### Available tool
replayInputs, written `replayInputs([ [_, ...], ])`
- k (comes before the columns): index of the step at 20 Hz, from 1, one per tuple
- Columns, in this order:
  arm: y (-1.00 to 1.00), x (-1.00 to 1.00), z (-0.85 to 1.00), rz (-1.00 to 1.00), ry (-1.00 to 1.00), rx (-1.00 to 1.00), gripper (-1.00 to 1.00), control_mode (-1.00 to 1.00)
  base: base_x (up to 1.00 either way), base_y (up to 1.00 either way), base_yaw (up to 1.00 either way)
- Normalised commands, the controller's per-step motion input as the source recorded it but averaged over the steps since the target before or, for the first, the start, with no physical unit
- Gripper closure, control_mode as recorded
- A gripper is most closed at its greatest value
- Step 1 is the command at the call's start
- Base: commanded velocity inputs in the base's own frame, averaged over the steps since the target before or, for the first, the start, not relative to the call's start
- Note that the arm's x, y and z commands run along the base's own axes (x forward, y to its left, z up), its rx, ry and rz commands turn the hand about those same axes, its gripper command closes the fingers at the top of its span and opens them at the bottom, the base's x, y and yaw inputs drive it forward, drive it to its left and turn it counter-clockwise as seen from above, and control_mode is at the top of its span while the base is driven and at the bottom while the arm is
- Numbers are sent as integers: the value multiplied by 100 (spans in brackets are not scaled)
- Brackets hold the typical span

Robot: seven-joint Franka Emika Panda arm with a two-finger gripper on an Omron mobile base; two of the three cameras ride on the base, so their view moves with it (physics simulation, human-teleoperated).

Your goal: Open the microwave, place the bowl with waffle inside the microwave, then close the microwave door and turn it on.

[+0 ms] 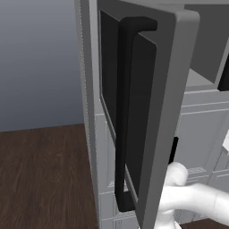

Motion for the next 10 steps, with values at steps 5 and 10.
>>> replayInputs([
  [5,81,-37,46,3,-2,0,100,-100,0,0,0],
  [10,100,-16,40,8,-4,-1,100,-100,0,0,0],
])
